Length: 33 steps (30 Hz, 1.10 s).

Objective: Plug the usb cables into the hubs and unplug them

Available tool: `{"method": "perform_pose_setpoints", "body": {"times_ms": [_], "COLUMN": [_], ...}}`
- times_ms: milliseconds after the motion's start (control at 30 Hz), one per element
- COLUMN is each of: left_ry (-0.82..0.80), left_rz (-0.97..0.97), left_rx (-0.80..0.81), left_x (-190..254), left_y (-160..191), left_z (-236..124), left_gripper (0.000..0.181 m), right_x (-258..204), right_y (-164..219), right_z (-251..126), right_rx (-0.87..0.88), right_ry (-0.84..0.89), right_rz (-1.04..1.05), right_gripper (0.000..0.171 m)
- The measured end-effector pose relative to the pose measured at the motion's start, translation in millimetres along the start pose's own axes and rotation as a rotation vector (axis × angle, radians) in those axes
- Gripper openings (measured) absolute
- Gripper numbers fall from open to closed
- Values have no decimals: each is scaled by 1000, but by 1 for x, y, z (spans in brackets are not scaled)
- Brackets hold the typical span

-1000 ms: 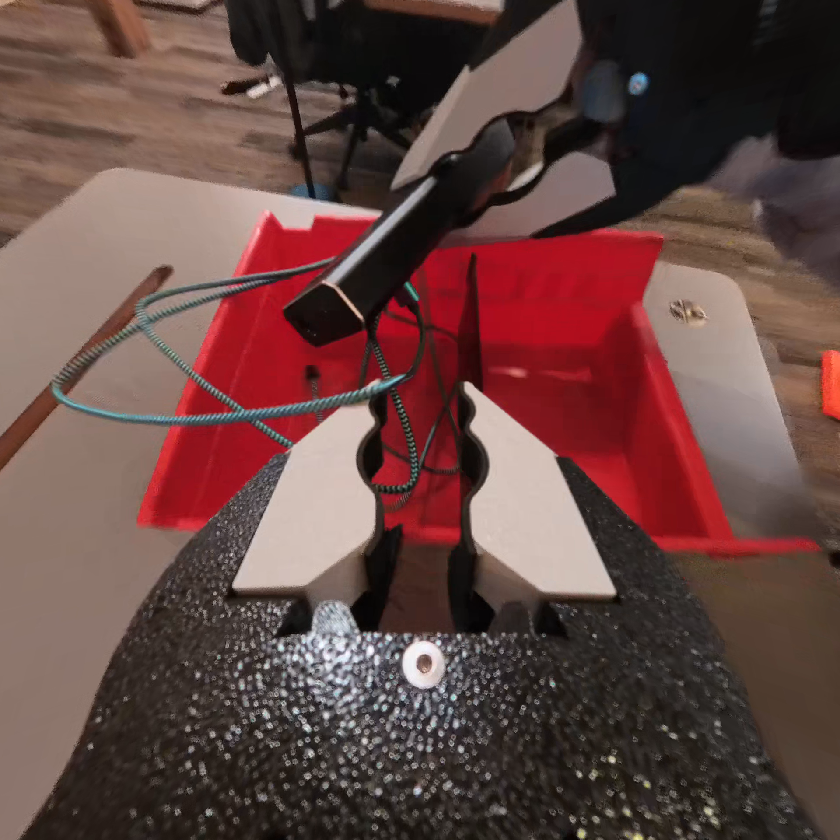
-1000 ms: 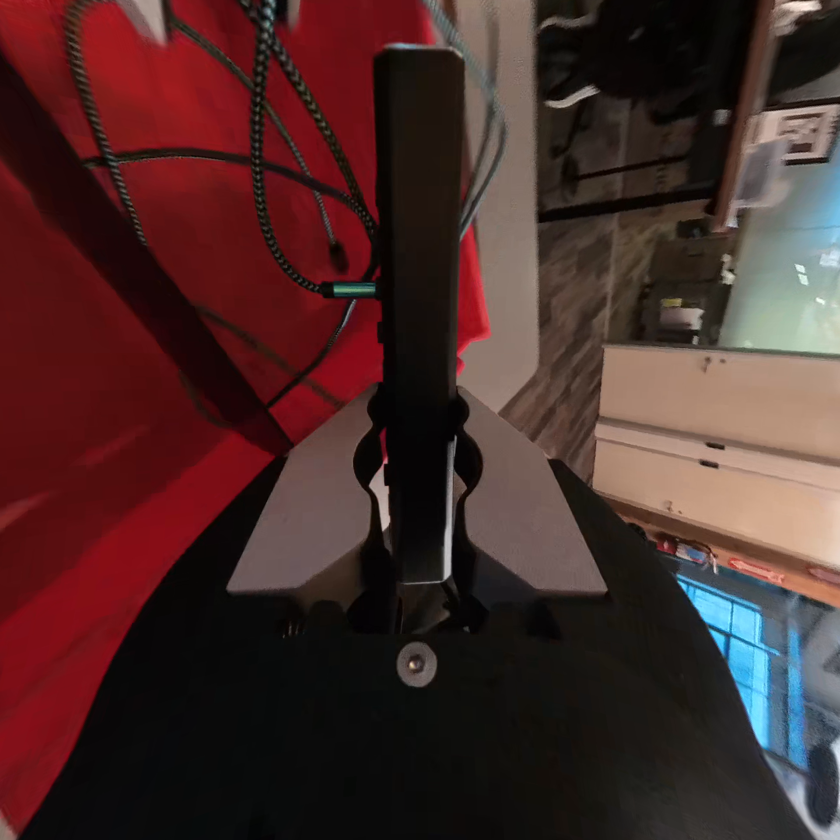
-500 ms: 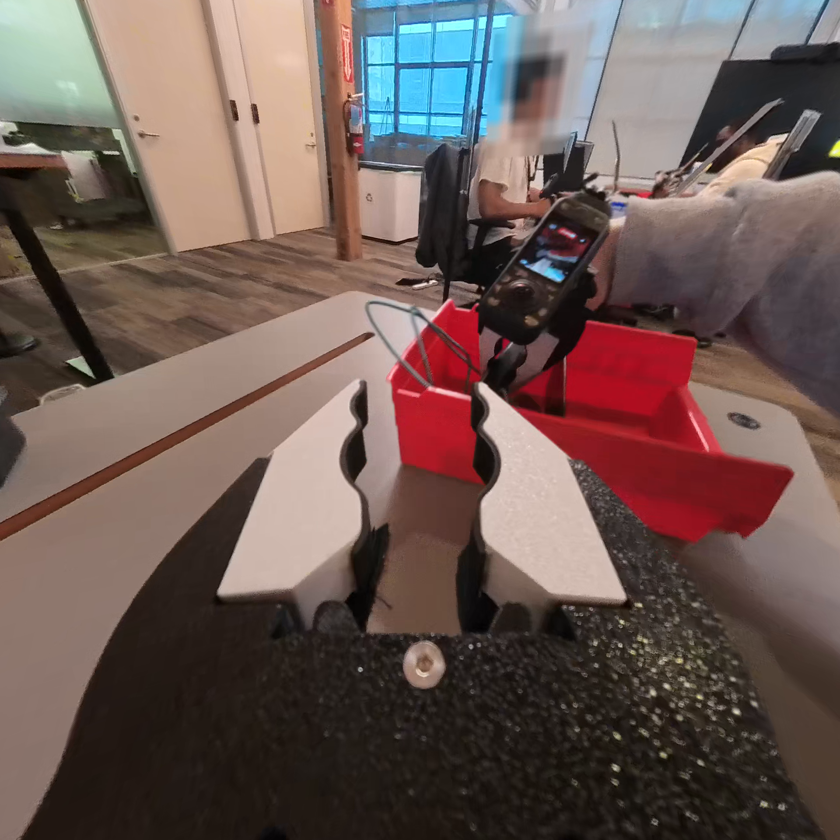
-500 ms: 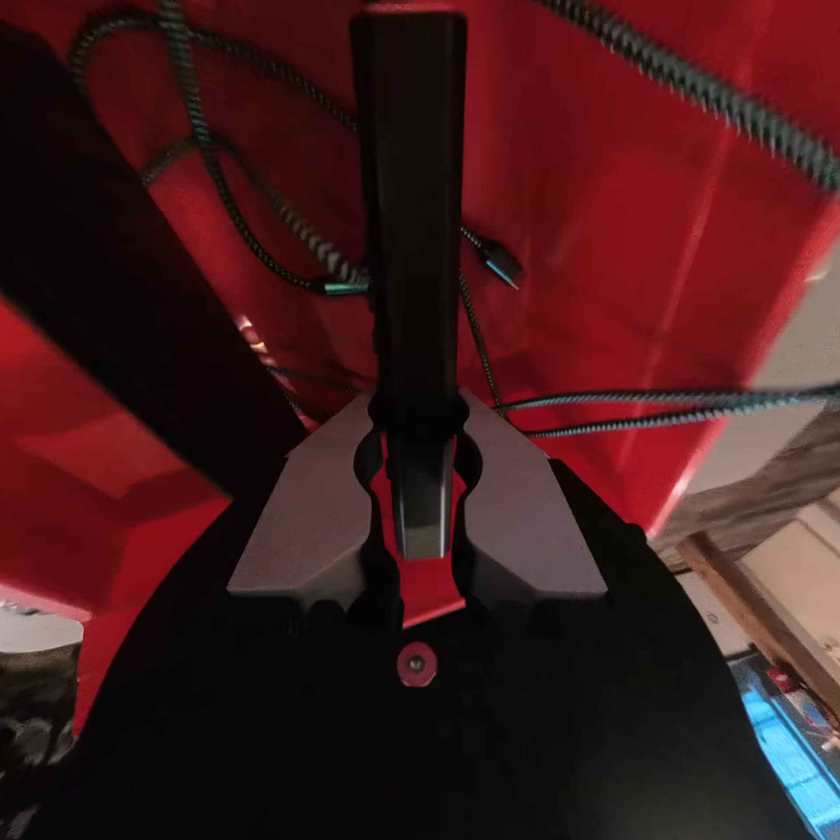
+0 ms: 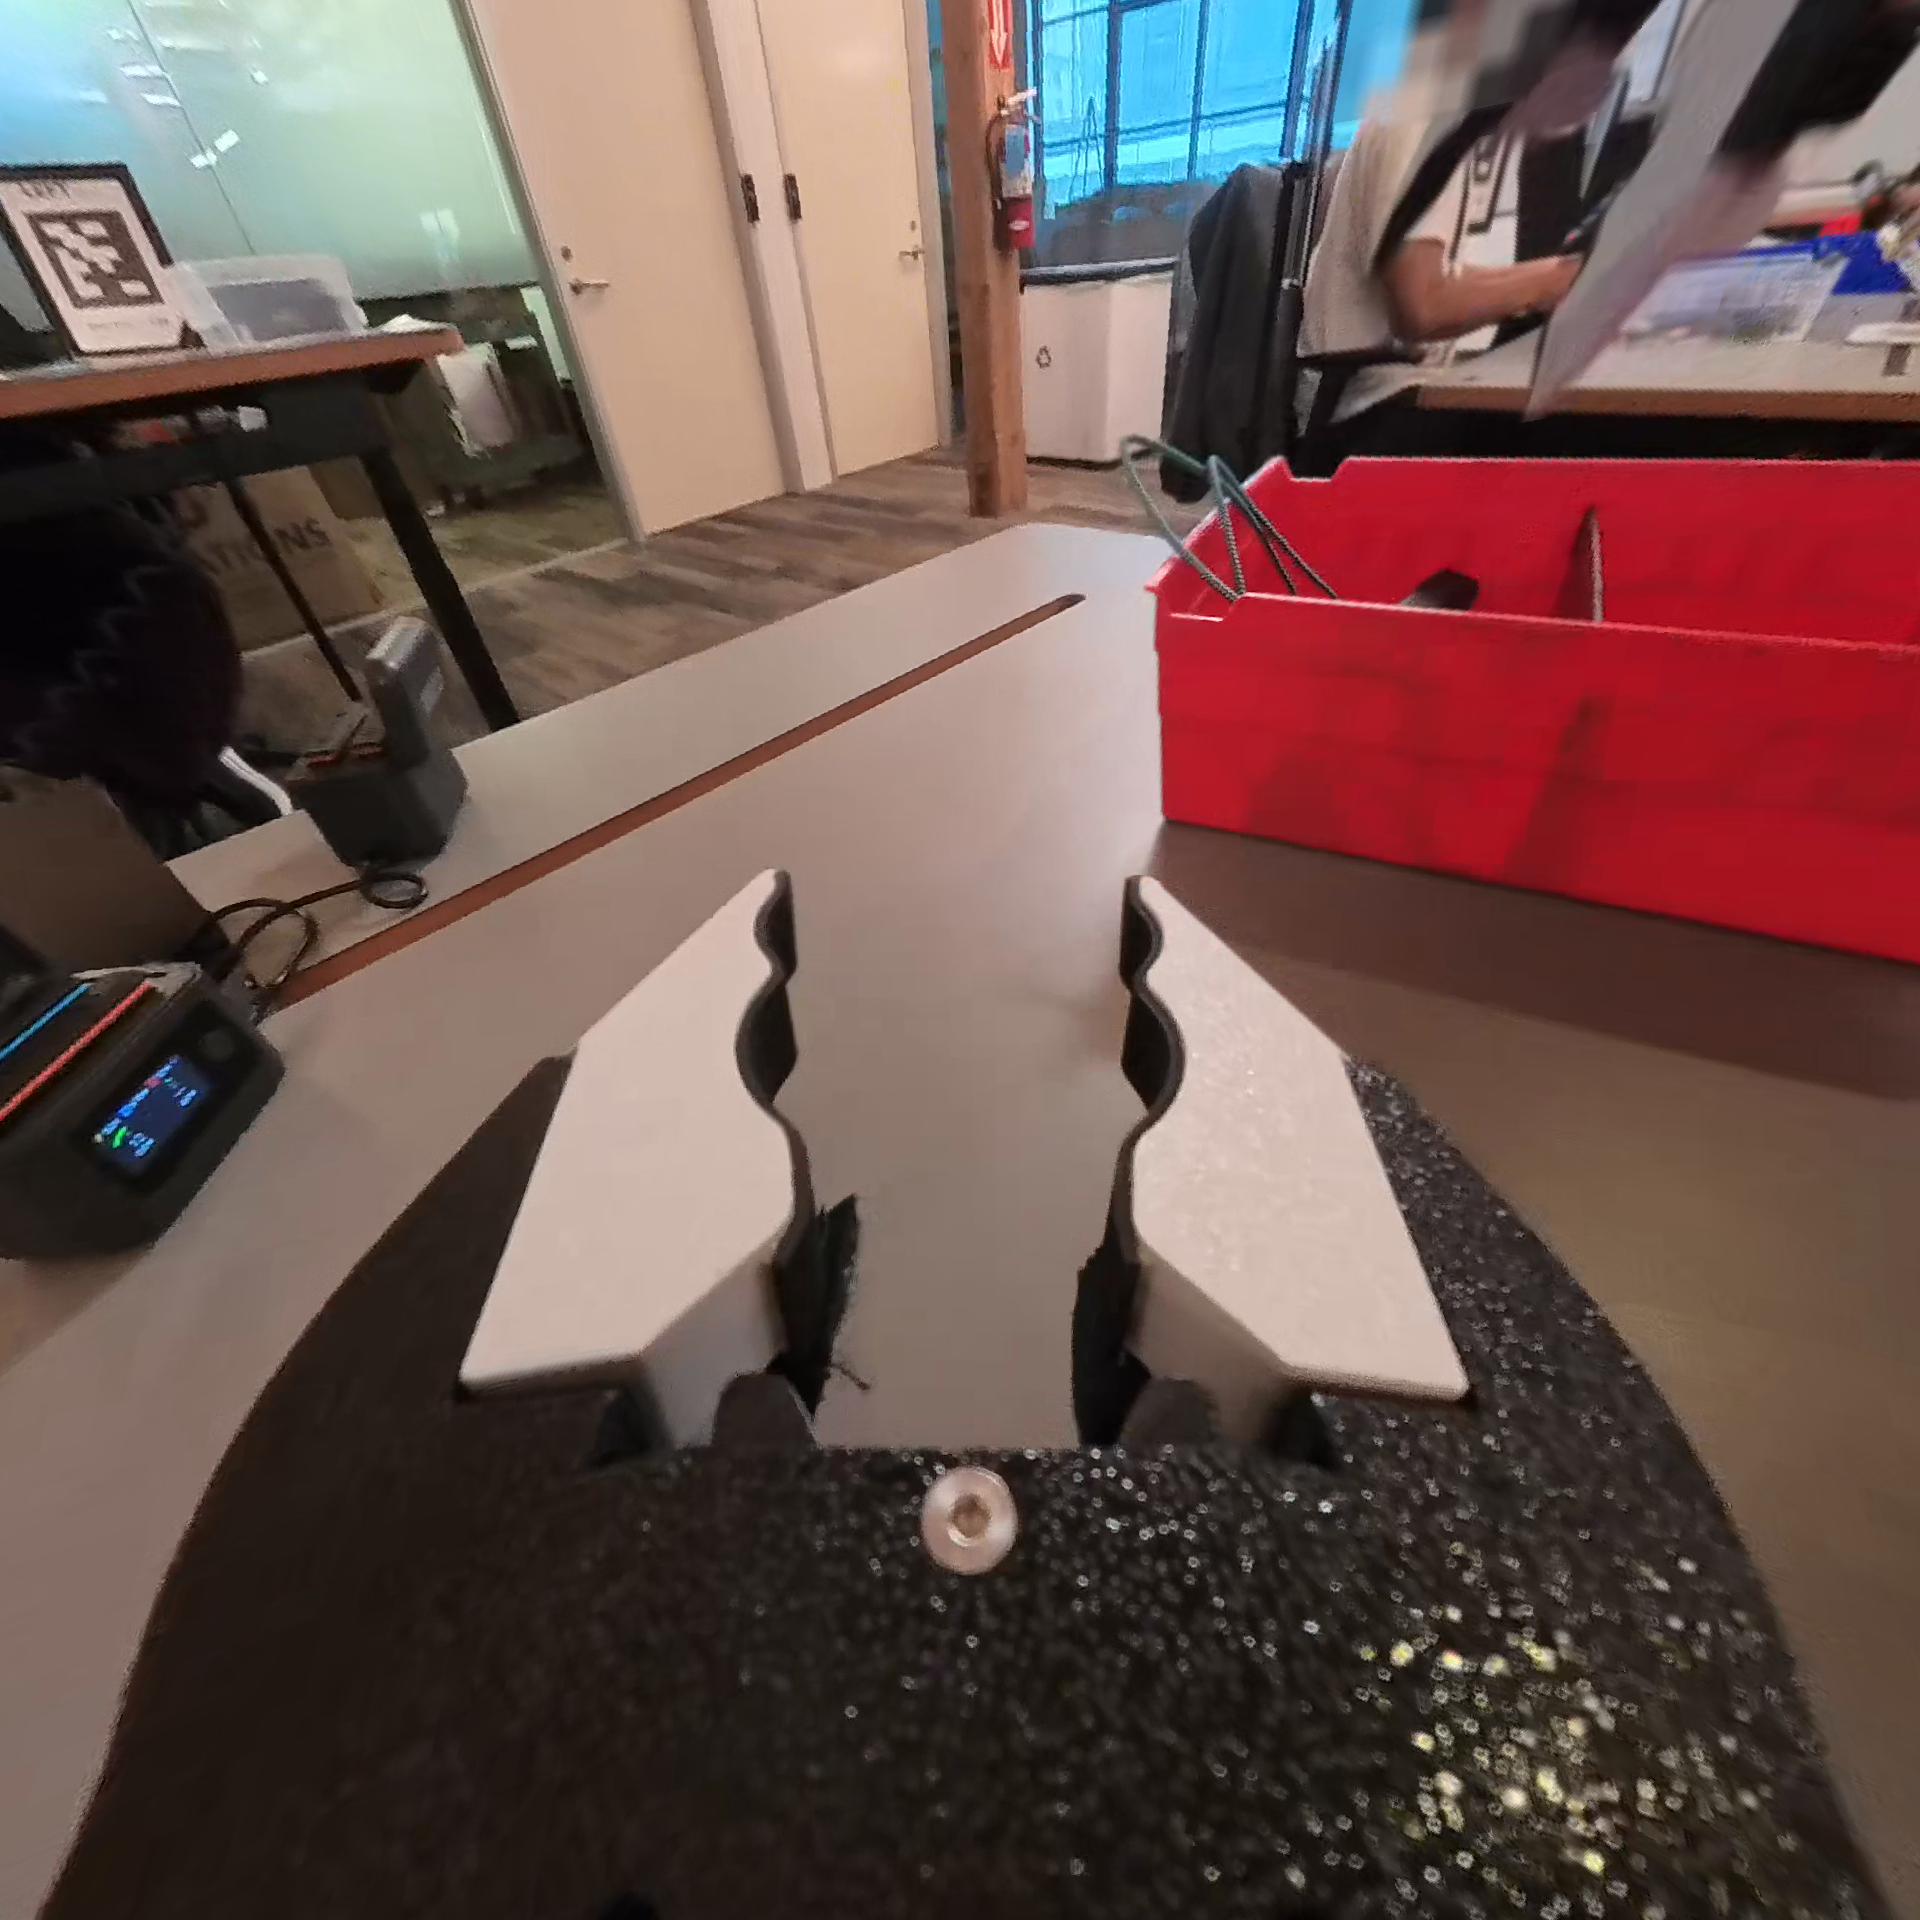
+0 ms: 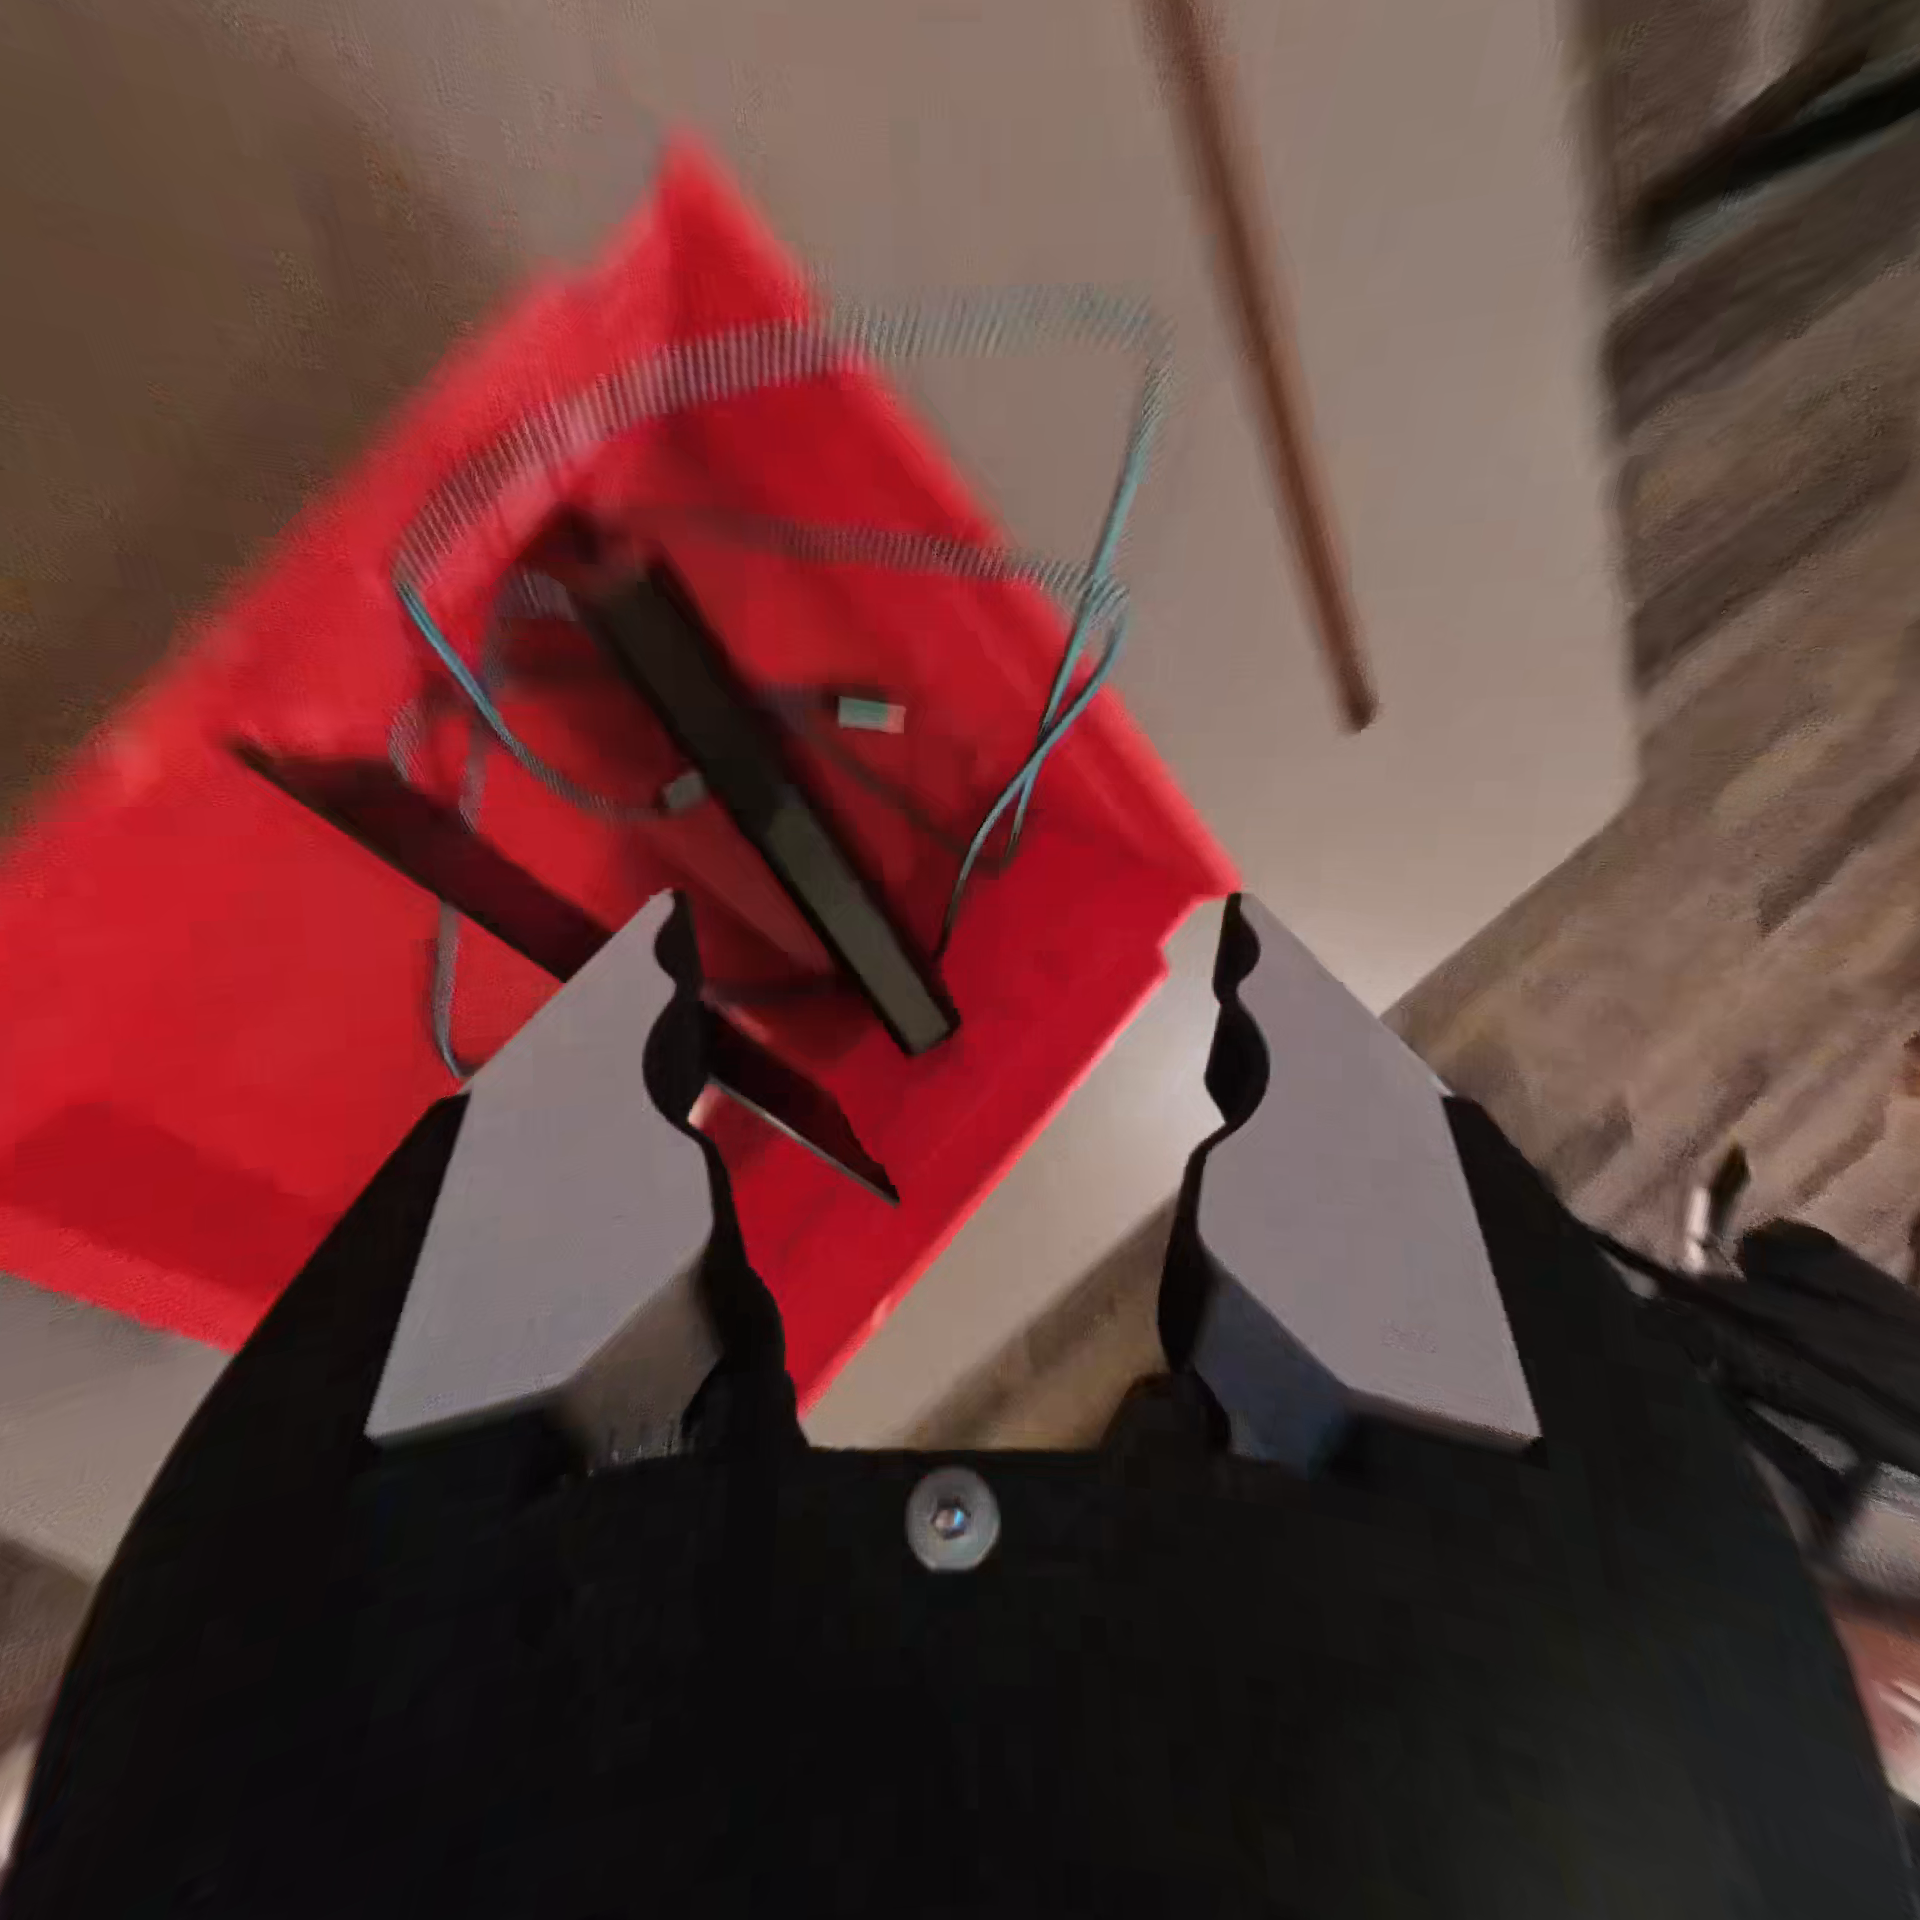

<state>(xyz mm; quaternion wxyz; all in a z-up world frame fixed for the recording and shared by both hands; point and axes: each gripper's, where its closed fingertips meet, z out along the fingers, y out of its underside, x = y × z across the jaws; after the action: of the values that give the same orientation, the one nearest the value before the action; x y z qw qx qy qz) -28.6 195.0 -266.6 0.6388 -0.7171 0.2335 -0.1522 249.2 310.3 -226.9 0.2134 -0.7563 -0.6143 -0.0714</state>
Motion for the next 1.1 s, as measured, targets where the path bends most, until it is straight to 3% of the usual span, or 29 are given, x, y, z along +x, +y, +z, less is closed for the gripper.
{"method": "perform_pose_setpoints", "body": {"times_ms": [100, 200, 267, 333, 400, 533, 700, 867, 1000, 1100], "left_ry": [-20, -67, -101, -139, -182, -231, -245, -223, -208, -150], "left_rz": [12, 9, -19, -37, -41, -11, 40, 90, 171, 91], "left_rx": [23, 29, 43, 53, 66, 81, 86, 88, 69, 71], "left_x": [-5, -11, -15, -22, -31, -44, -45, -29, -15, 0], "left_y": [4, 7, 9, 10, 9, 10, 6, 0, -8, -33], "left_z": [2, 1, -3, -9, -14, -19, -21, -18, -18, -31], "left_gripper": [65, 69, 73, 77, 81, 81, 80, 76, 74, 73], "right_x": [-11, -60, -99, -126, -134, -131, -124, -101, -70, -54], "right_y": [-69, -127, -154, -173, -190, -233, -249, -237, -217, -207], "right_z": [-88, -169, -195, -182, -142, -52, 14, 37, 45, 51], "right_rx": [464, 942, 1216, 1351, 1380, 1386, 1333, 1205, 1159, 1106], "right_ry": [128, 201, 228, 292, 395, 392, 530, 664, 733, 793], "right_rz": [169, 307, 386, 428, 447, 440, 275, 67, 24, -8], "right_gripper": [98, 90, 82, 78, 73, 69, 65, 57, 57, 57]}}
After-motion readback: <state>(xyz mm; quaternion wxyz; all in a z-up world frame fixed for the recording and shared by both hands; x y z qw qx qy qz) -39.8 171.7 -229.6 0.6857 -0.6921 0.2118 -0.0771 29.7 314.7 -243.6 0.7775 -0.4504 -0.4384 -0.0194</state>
